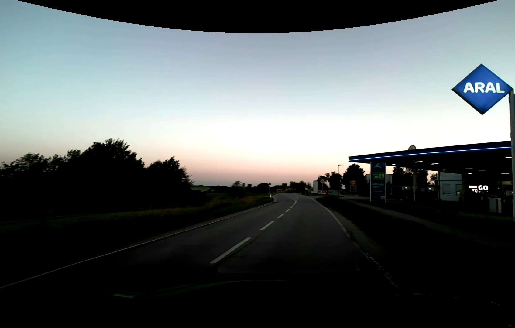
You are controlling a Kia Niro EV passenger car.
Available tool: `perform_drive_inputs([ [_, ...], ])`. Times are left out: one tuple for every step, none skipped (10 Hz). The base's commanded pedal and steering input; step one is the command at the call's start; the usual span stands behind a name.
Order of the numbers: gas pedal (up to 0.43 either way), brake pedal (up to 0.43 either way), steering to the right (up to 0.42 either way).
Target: Follow the waypoints while adhering to traffic rules and regulations
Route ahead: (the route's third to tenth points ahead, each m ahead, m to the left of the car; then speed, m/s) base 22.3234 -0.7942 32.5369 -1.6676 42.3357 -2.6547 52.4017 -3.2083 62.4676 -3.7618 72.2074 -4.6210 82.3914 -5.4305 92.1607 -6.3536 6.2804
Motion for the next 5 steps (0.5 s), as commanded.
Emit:
perform_drive_inputs([
  [0.409,0.0,0.205],
  [0.409,0.0,0.152],
  [0.409,0.0,0.125],
  [0.409,0.0,0.102],
  [0.409,0.0,0.083],
])
